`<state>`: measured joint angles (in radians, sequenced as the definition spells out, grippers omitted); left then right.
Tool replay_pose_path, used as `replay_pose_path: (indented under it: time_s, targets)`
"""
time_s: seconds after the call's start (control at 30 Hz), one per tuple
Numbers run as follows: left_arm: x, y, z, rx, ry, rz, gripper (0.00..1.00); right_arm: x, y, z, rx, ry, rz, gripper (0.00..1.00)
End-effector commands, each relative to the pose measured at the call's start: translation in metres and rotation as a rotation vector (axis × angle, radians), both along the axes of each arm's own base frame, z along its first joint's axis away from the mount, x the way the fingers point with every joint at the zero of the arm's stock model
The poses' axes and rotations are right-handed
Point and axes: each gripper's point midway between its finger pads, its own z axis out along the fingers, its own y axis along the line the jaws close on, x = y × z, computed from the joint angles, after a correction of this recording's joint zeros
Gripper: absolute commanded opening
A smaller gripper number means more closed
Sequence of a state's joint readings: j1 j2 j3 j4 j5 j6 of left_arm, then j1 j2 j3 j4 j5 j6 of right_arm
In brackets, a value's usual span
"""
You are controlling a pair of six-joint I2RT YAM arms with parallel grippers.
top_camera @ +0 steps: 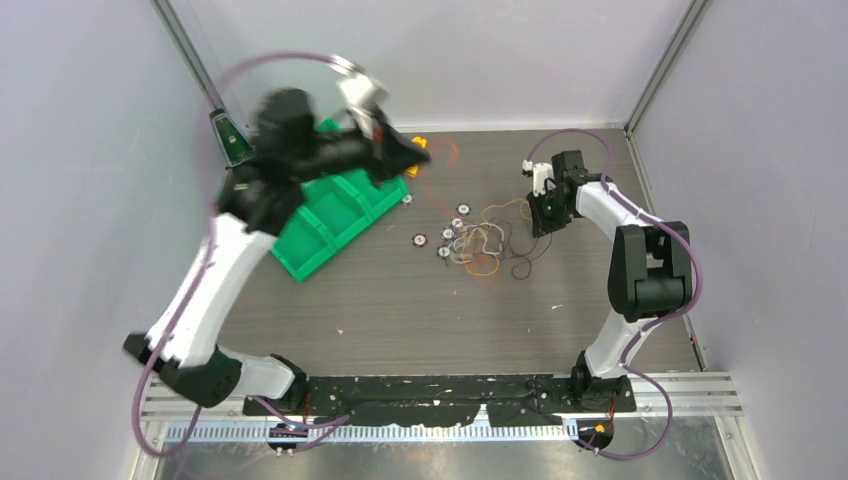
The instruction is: Untangle the cables
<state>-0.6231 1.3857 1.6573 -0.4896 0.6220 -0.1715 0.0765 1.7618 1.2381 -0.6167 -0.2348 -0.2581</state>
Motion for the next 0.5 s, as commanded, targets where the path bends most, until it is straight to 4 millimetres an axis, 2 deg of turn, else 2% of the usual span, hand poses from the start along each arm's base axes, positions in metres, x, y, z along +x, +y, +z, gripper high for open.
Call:
replay_pose_path:
  time_s: [0.0, 0.07, 0.1, 0.13, 0.2, 0.23, 0.27, 0.3, 0.33, 0.37, 0.4, 0.43, 0.47]
  targets:
    - [-0.029, 0.056, 0.114, -0.115, -0.206, 0.008, 0.0, 0.004, -0.019, -0.006, -0.12, -0.037, 0.073, 0.05]
    - [-0.026, 0.079, 0.18, -0.234, -0.312, 0.095, 0.0, -0.001, -0.024, -0.013, -0.151, -0.025, 0.104, 0.05]
    - [-0.026, 0.085, 0.201, -0.275, -0.35, 0.118, 0.0, -0.002, -0.026, -0.016, -0.164, -0.02, 0.112, 0.05]
    - [-0.027, 0.091, 0.218, -0.304, -0.39, 0.143, 0.0, -0.003, -0.028, -0.017, -0.175, -0.018, 0.129, 0.05]
    - [-0.029, 0.099, 0.235, -0.334, -0.451, 0.178, 0.0, -0.004, -0.028, -0.017, -0.181, -0.003, 0.165, 0.06]
    - [-0.03, 0.101, 0.238, -0.343, -0.464, 0.187, 0.0, -0.011, -0.024, -0.017, -0.158, 0.029, 0.188, 0.09]
    - [-0.03, 0.101, 0.237, -0.346, -0.463, 0.188, 0.0, -0.007, -0.021, -0.008, -0.148, 0.014, 0.224, 0.15]
    - [-0.031, 0.1, 0.234, -0.347, -0.462, 0.181, 0.0, -0.018, -0.011, 0.0, -0.091, 0.045, 0.265, 0.28]
    - [-0.029, 0.099, 0.228, -0.344, -0.451, 0.18, 0.0, -0.015, 0.001, 0.016, -0.035, 0.013, 0.316, 0.35]
    - [-0.026, 0.098, 0.221, -0.341, -0.436, 0.178, 0.0, -0.025, 0.006, 0.032, -0.005, 0.02, 0.34, 0.49]
    - [-0.024, 0.096, 0.214, -0.337, -0.424, 0.178, 0.0, -0.022, 0.018, 0.053, 0.052, -0.024, 0.383, 0.57]
    - [-0.022, 0.095, 0.209, -0.331, -0.417, 0.176, 0.0, -0.027, 0.023, 0.078, 0.081, -0.059, 0.404, 0.72]
    - [-0.019, 0.095, 0.203, -0.324, -0.406, 0.181, 0.0, -0.03, 0.034, 0.094, 0.137, -0.088, 0.439, 0.78]
